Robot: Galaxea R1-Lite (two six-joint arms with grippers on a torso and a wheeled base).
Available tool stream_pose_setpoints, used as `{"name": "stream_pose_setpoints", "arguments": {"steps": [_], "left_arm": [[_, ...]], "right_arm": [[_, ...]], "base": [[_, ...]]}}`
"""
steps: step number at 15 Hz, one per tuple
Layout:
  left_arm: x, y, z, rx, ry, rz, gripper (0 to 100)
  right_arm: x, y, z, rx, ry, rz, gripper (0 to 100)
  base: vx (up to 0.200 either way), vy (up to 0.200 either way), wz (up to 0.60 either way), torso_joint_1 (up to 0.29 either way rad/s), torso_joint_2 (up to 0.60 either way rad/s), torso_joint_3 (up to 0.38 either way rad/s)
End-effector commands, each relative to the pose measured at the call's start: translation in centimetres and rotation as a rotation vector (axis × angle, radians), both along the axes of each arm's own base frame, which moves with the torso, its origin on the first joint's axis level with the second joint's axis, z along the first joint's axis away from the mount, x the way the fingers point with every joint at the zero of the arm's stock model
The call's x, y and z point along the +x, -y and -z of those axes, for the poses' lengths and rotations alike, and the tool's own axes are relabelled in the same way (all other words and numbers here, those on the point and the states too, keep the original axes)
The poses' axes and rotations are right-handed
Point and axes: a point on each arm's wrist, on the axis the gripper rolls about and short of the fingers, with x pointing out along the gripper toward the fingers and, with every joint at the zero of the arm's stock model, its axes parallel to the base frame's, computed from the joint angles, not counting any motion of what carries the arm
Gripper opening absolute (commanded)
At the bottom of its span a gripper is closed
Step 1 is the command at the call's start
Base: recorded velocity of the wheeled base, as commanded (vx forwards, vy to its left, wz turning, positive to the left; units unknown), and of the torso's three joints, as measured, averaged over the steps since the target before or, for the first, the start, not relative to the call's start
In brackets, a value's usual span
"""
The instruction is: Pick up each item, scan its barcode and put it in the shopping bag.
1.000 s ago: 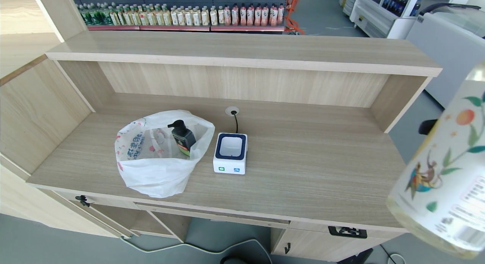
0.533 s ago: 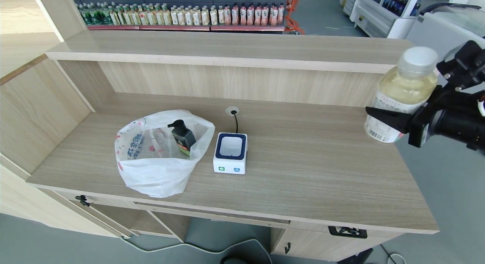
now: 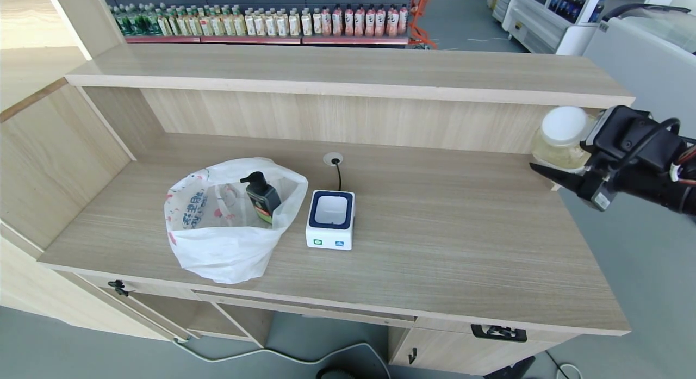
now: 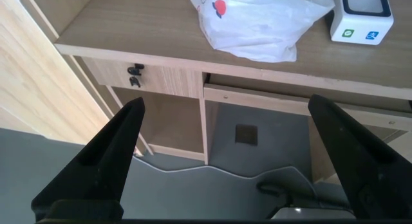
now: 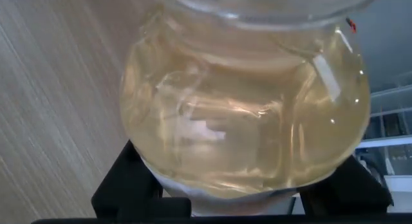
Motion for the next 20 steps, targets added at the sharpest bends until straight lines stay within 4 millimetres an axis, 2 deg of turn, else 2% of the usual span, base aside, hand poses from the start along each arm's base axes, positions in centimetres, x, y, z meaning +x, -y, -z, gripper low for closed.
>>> {"name": "stream_pose_setpoints", "arguments": {"steps": [1,5,13,18,20], "left_arm": [[0.0,0.0,0.0,0.0,0.002,-0.001,100],[0.0,0.0,0.0,0.0,0.0,-0.001,100],[0.0,0.0,0.0,0.0,0.0,-0.001,100],[0.0,0.0,0.0,0.005,0.0,0.001,100],[0.0,0.0,0.0,0.007,0.002,0.001,100]], "right_arm": [[-0.3,0.3,-0.4,-0.034,0.033,0.009,0],[-0.7,0.4,0.0,-0.057,0.029,0.008,0],[-0.5,-0.3,-0.5,-0.07,0.078,-0.019,0],[1.7,-1.3,-0.1,-0.064,0.062,-0.057,0],[3.4,-2.0,0.4,-0.064,0.067,-0.122,0]], "base": [[0.0,0.0,0.0,0.0,0.0,0.0],[0.0,0.0,0.0,0.0,0.0,0.0],[0.0,0.2,0.0,0.005,0.0,0.001],[0.0,0.2,0.0,0.0,0.0,0.003],[0.0,0.2,0.0,0.002,0.0,0.002]]}}
